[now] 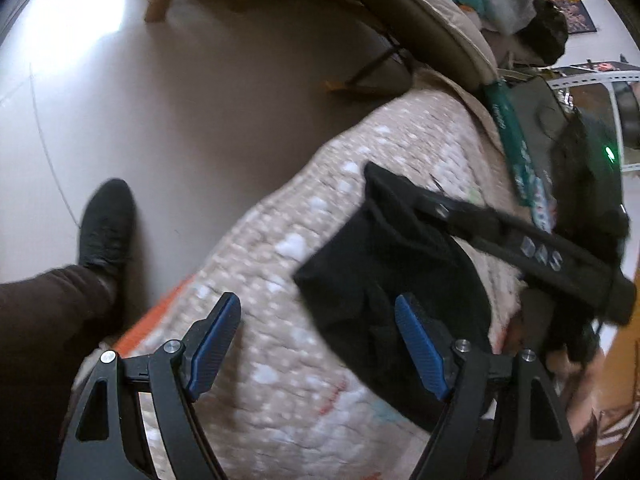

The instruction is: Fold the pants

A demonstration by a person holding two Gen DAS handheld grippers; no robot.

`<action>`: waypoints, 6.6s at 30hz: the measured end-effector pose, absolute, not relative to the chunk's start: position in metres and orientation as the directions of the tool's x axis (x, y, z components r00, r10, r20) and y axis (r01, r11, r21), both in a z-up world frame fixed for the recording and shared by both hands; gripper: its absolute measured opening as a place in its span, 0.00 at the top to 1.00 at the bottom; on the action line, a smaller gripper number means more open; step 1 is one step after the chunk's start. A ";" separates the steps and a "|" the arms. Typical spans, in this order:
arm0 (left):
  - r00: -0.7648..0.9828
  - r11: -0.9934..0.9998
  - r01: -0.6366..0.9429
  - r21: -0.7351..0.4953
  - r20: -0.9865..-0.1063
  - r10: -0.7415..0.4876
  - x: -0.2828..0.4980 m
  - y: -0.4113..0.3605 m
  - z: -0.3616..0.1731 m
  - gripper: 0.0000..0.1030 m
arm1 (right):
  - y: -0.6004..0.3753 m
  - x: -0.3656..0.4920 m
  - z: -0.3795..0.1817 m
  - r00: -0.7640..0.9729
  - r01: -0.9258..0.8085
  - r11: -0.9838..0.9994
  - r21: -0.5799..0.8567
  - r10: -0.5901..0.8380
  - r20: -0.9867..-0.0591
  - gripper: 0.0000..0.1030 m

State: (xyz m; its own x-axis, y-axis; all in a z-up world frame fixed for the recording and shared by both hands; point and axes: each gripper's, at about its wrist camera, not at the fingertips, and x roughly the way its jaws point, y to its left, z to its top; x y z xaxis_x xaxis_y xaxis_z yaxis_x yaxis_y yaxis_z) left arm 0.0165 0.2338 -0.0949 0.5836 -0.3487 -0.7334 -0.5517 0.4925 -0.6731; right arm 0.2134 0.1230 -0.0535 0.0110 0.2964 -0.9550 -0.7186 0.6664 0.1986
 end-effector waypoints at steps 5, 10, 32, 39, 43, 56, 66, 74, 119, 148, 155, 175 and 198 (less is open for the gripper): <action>0.633 0.483 -0.550 -0.681 -0.718 -0.290 -0.005 0.231 -0.082 0.24 | 0.131 0.219 -0.057 -0.025 -0.717 0.663 0.217 0.287 -0.958 0.36; 0.666 0.496 -0.517 -0.698 -0.692 -0.279 -0.012 0.222 -0.072 0.23 | 0.132 0.226 -0.059 -0.055 -0.693 0.672 0.261 0.312 -0.948 0.36; 0.621 0.552 -0.442 -0.707 -0.685 -0.380 0.033 0.214 -0.067 0.88 | 0.140 0.203 -0.054 -0.010 -0.782 0.596 0.182 0.279 -0.960 0.76; 0.650 0.610 -0.336 -0.717 -0.646 -0.401 0.045 0.180 -0.024 0.88 | 0.102 0.200 -0.001 0.071 -0.757 0.619 0.210 0.397 -0.915 0.77; 0.637 0.618 -0.298 -0.727 -0.634 -0.438 0.059 0.149 -0.014 0.88 | 0.058 0.203 0.016 0.112 -0.708 0.661 0.247 0.450 -0.886 0.77; 0.511 0.736 -0.166 -0.656 -0.695 -0.505 0.094 0.022 -0.029 0.87 | -0.128 0.201 -0.005 0.221 -0.412 0.794 0.448 0.564 -0.796 0.72; 0.451 0.773 0.085 -0.629 -0.667 -0.593 0.062 -0.023 -0.001 0.52 | -0.246 0.185 -0.001 0.425 -0.136 0.896 0.422 0.437 -0.793 0.40; 0.524 0.814 -0.070 -0.577 -0.716 -0.462 0.046 0.046 -0.004 0.50 | -0.238 0.144 0.052 0.518 -0.206 0.878 0.432 0.472 -0.713 0.40; 0.519 0.794 -0.229 -0.563 -0.761 -0.390 0.055 0.104 -0.048 0.87 | 0.019 0.229 -0.031 0.193 -0.488 0.870 0.067 0.183 -0.964 0.88; 0.510 0.972 -0.172 -0.163 -0.858 -0.054 0.069 0.061 -0.045 0.44 | -0.160 0.082 -0.043 0.437 -0.159 0.987 -0.035 0.039 -0.899 0.29; 0.565 0.978 -0.103 -0.182 -0.819 -0.093 0.066 0.044 -0.007 0.42 | -0.246 0.048 -0.009 0.537 0.084 0.962 0.258 0.175 -0.825 0.27; 0.318 0.888 0.388 -0.246 -0.869 -0.380 0.209 -0.206 0.008 0.42 | -0.358 0.024 -0.052 0.716 0.403 0.662 0.632 0.202 -0.669 0.25; 0.327 0.806 0.588 -0.074 -0.889 -0.320 0.213 -0.249 0.009 0.87 | -0.347 0.040 -0.029 0.730 0.342 0.743 0.575 0.175 -0.661 0.79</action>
State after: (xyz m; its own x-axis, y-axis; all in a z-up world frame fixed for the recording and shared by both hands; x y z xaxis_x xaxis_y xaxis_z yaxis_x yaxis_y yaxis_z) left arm 0.2130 -0.2492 0.0090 0.3267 -0.3204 -0.8892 0.5877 0.8057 -0.0744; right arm 0.0398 -0.3471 -0.0288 0.7300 0.1753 -0.6605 0.3421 0.7430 0.5753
